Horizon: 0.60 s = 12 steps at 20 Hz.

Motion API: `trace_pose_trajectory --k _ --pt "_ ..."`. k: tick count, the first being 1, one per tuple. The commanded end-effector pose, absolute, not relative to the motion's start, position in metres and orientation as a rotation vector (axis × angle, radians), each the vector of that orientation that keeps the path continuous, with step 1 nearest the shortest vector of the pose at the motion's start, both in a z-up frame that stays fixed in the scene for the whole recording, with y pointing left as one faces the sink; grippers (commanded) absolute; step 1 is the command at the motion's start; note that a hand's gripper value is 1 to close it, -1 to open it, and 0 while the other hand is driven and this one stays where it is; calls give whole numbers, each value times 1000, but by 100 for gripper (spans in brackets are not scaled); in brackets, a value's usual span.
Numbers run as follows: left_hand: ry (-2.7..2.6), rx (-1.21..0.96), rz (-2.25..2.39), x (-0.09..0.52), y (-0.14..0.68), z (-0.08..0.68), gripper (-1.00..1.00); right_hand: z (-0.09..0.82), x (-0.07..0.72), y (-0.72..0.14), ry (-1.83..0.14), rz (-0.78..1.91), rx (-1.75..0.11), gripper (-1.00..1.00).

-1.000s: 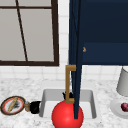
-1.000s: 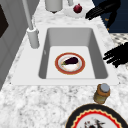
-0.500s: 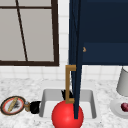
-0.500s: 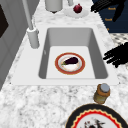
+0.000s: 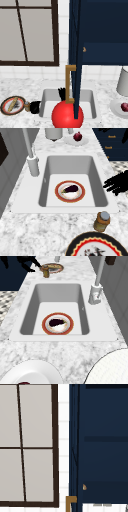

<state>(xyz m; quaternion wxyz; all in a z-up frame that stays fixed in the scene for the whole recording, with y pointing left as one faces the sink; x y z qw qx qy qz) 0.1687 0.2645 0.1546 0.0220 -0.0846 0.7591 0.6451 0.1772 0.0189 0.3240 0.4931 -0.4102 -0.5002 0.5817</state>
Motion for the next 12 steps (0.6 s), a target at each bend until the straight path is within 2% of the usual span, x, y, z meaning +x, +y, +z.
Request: trace_pose_trajectory --k 1,12 --pt "2352 -262 1999 169 265 155 0 347 172 22 -1213 1411 -995 -100" --pt "2352 -262 1999 169 265 155 0 416 129 23 -1173 1416 -944 -100"
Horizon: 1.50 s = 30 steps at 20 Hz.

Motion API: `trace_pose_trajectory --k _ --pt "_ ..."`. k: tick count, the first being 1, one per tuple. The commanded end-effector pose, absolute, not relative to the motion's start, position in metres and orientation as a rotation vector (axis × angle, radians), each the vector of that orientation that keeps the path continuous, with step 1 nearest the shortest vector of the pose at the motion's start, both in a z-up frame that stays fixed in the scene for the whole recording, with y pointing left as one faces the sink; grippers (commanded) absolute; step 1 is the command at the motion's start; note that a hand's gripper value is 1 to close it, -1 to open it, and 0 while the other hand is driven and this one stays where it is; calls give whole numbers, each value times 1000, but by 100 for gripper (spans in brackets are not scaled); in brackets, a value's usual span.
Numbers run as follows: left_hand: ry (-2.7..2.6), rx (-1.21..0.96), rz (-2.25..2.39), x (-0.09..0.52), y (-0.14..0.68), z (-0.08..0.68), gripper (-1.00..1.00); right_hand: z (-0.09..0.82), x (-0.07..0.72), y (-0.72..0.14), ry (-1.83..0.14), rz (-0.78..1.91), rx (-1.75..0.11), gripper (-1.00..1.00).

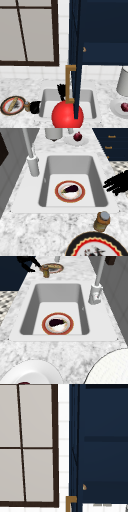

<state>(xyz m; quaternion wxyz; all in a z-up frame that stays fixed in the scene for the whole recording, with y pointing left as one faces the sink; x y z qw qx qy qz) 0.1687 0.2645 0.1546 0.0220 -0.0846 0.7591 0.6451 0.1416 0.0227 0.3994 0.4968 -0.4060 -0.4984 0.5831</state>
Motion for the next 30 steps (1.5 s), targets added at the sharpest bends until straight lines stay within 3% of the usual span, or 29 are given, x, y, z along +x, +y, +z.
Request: trace_pose_trajectory --k 1,22,30 --pt "2352 -262 1999 169 265 155 0 421 124 23 -1171 1414 -937 -100" --pt "2352 -262 1999 169 265 155 0 537 34 -46 -1089 1432 -851 -100" --pt "2352 -262 1999 169 265 155 0 568 10 -92 -1148 1454 -815 -100"
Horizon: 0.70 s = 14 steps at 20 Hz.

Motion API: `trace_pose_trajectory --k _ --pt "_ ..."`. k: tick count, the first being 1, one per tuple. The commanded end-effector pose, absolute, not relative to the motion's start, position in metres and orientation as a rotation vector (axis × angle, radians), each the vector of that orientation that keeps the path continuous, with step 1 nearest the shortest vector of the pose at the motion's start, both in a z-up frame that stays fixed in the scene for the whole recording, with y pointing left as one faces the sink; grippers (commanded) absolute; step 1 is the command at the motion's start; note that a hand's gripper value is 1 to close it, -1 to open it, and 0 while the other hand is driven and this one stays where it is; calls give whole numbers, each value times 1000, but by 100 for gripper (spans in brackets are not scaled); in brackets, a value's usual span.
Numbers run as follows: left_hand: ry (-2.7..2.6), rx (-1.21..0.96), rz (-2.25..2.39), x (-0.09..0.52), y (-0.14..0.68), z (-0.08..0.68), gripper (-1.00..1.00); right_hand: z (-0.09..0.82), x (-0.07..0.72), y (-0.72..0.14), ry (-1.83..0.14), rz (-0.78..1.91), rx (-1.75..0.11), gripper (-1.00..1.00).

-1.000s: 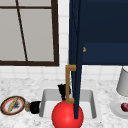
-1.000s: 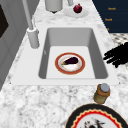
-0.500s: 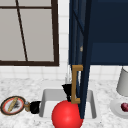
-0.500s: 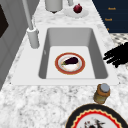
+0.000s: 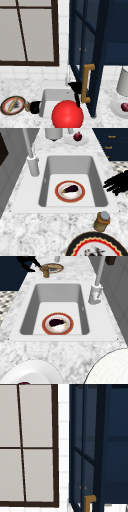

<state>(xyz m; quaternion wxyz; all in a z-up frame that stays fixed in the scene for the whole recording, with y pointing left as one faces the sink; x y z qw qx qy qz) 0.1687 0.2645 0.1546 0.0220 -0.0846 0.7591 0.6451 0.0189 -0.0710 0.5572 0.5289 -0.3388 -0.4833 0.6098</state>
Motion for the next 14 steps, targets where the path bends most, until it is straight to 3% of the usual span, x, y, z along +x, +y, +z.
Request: trace_pose_trajectory --k 1,14 --pt "2352 -262 1999 169 265 155 0 571 7 -99 -1154 1456 -809 -100" --pt "2352 -262 1999 169 265 155 0 559 39 -174 -1325 1541 -639 -100"
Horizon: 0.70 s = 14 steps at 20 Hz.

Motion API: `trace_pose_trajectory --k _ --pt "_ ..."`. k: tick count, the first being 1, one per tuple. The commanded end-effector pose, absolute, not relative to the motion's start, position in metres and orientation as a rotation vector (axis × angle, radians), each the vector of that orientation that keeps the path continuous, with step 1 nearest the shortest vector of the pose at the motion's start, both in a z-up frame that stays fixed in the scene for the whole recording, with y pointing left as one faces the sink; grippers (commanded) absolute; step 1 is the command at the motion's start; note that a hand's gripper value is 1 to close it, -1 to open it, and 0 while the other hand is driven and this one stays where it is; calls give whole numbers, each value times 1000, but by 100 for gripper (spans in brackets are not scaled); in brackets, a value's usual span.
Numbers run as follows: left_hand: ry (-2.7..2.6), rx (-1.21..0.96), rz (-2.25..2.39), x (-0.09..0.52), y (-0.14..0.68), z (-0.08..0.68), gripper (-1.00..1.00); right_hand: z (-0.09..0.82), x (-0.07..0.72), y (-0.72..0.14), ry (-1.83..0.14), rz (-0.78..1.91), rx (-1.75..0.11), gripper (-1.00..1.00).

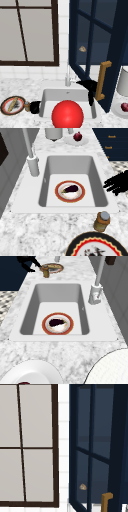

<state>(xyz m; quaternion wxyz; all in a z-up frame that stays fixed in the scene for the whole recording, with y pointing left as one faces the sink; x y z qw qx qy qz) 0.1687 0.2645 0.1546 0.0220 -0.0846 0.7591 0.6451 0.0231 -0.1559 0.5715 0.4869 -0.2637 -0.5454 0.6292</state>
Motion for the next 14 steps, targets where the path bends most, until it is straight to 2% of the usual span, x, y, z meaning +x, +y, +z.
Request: trace_pose_trajectory --k 1,14 --pt "2352 -262 1999 169 265 155 0 552 46 -178 -1333 1542 -633 -100" --pt "2352 -262 1999 169 265 155 0 514 116 -232 -1469 1584 -555 -100"
